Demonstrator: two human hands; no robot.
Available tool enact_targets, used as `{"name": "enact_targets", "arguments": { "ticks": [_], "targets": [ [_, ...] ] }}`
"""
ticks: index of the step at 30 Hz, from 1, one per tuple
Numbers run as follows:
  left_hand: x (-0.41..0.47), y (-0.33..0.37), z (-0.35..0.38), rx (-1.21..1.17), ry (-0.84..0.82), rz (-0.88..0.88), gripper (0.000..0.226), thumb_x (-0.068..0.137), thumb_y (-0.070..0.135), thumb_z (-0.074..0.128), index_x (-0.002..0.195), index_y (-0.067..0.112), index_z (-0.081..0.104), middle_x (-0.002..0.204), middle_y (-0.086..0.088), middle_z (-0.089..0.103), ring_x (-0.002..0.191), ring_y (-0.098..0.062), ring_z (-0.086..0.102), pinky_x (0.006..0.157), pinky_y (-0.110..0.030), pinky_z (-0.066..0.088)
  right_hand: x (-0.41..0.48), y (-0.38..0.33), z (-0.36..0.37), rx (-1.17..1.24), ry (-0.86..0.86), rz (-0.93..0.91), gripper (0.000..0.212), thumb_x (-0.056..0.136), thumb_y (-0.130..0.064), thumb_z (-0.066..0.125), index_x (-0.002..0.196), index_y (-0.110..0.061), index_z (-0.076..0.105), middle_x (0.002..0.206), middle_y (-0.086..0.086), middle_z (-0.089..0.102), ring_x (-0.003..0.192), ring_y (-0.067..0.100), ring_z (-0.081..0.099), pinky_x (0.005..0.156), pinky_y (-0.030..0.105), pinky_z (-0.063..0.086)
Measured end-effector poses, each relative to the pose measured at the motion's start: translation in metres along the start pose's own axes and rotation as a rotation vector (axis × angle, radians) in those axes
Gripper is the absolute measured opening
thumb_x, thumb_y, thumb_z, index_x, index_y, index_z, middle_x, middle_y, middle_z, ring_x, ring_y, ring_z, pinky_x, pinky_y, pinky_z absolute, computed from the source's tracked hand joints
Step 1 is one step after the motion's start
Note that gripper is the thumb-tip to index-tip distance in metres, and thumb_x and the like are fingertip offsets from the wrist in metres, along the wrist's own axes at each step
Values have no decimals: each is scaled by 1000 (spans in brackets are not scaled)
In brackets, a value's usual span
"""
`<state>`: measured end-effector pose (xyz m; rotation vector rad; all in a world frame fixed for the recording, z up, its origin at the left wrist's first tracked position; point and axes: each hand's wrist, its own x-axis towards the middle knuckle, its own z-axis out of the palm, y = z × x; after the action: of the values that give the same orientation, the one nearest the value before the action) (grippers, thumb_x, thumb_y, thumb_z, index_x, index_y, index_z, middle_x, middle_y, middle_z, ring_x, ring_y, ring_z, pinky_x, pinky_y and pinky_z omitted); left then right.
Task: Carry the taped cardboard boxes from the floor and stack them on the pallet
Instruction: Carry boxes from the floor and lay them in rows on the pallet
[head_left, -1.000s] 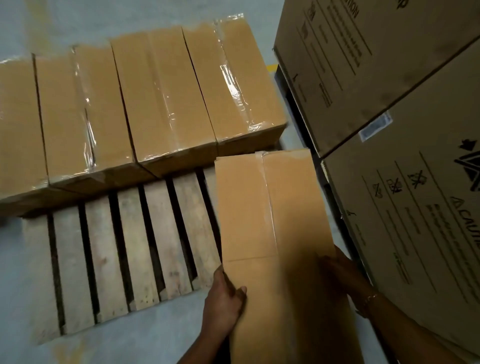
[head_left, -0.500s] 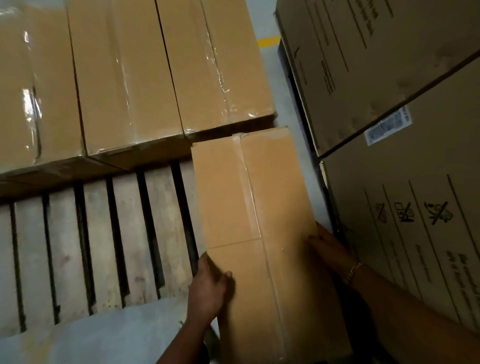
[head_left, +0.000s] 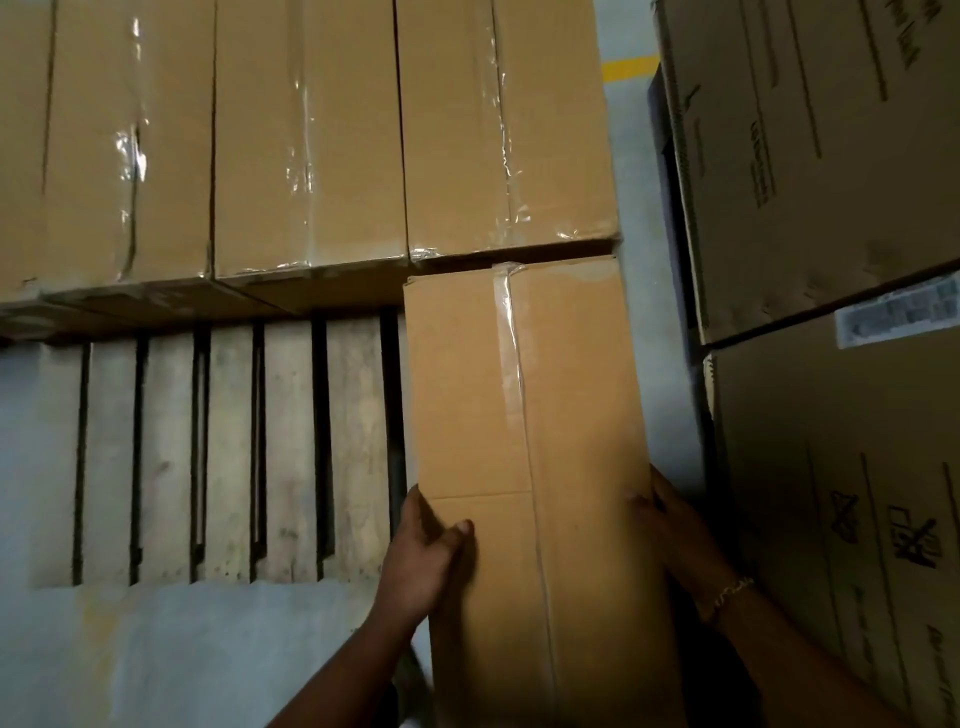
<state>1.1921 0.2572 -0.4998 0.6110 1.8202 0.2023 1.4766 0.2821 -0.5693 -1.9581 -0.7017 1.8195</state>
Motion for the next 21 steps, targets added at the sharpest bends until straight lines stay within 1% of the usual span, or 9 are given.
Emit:
{"name": "enact_targets", "arguments": {
  "ticks": [2,5,9,11,14,16,17,19,21],
  "targets": [
    [4,4,-5,2,0,11,79,98,32,65,160,31,17,156,2,42,144,-25,40,118,-45,34,6,-5,1,5,10,-17,57,102,-15,55,156,-17,35,148,-1,44,132,12,41,105,29,35],
    [8,10,-10,10,-27,21,77,98,33,65,158,34,18,148,6,49,139,-23,46,117,-47,37,11,-18,-1,-7,14,-21,56,103,-17,53,156,-22,35,153,-1,44,137,16,41,107,31,35],
    [12,16,-10,42,-57,56,75,97,35,65,157,36,20,145,8,51,136,-22,50,115,-45,39,6,-35,-4,37,32,-33,50,104,-16,50,153,-21,38,135,-4,47,129,17,42,112,38,35],
    [13,18,-10,51,-56,73,74,97,35,66,156,34,22,143,9,51,135,-22,50,115,-43,40,3,-41,-3,50,17,-38,50,105,-16,49,153,-21,38,132,-5,45,129,17,42,109,34,34],
    [14,16,-10,72,-54,86,75,97,36,66,157,32,20,143,9,50,136,-23,49,115,-43,39,9,-32,-2,37,30,-35,51,105,-17,49,154,-21,36,139,-8,44,131,15,41,108,30,33],
    [14,13,-12,78,-39,84,74,97,37,66,155,37,21,147,7,50,137,-24,49,116,-49,39,10,-29,0,36,24,-37,52,105,-19,50,155,-23,36,148,-9,43,131,12,42,112,32,34],
    [15,12,-14,79,-28,81,70,96,37,66,152,42,23,148,5,51,136,-24,49,115,-52,39,8,-30,2,34,14,-48,52,105,-19,50,155,-24,36,150,-8,44,129,11,42,110,31,35],
    [17,11,-17,57,-27,80,66,96,36,66,146,47,24,146,5,52,134,-25,51,113,-55,41,9,-27,4,27,-1,-77,51,105,-20,49,155,-24,36,141,-11,45,125,8,41,103,26,34],
    [16,10,-18,64,-37,91,70,96,34,67,150,44,23,145,5,51,134,-25,50,113,-55,41,10,-28,7,35,2,-84,50,105,-19,50,153,-21,38,134,-12,44,121,6,40,98,22,32]
  ]
}}
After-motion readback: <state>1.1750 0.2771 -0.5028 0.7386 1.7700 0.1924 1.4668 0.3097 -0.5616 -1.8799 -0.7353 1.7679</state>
